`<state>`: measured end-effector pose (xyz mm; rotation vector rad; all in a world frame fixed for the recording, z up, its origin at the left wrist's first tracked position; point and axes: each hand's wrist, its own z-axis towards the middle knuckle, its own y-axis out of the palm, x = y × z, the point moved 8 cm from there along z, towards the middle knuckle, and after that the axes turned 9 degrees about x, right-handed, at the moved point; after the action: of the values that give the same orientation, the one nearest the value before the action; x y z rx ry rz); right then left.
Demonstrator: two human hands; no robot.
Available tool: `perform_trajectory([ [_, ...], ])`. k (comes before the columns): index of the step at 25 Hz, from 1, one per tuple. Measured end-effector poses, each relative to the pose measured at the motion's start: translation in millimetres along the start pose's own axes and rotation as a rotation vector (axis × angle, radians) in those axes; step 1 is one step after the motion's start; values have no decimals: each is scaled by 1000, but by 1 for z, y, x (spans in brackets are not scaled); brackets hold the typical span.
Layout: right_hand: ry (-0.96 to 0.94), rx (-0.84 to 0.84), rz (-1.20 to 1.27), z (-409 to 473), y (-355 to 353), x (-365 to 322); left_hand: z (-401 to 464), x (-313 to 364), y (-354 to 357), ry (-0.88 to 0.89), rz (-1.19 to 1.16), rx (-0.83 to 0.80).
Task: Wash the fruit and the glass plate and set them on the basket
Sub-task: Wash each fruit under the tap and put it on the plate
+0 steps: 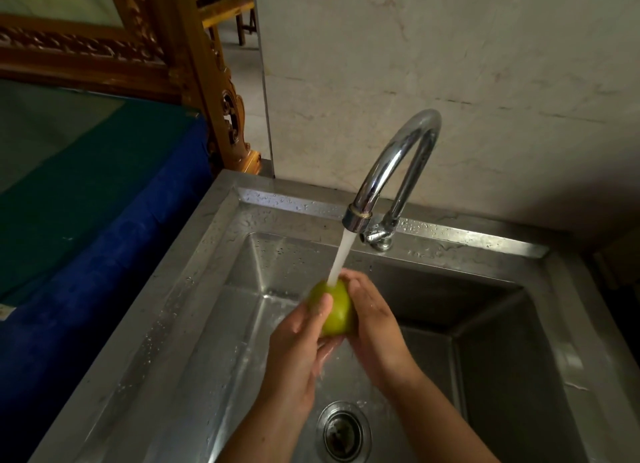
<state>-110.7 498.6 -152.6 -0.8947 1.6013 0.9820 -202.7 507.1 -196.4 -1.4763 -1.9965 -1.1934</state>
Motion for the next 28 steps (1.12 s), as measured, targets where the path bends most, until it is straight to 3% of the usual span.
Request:
perform_trajectory([
  [4, -323, -56, -438, -10, 4, -15, 0, 12, 4, -70, -45, -22],
  [9, -161, 0, -181, -4, -1, -11, -2, 12, 11, -159, -124, -129],
  [17, -178, -7, -355, -2, 2, -11, -6, 18, 10, -168, -176, -221],
  [20, -141, 104, -344, 8, -6, -14, -5, 18, 13, -118, -133, -204],
  [25, -91, 9, -258, 9, 7, -17, 1, 29, 7, -69, -153, -151],
  [28, -110, 69, -318, 8, -4, -23, 2, 28, 1, -54, -176, -83],
])
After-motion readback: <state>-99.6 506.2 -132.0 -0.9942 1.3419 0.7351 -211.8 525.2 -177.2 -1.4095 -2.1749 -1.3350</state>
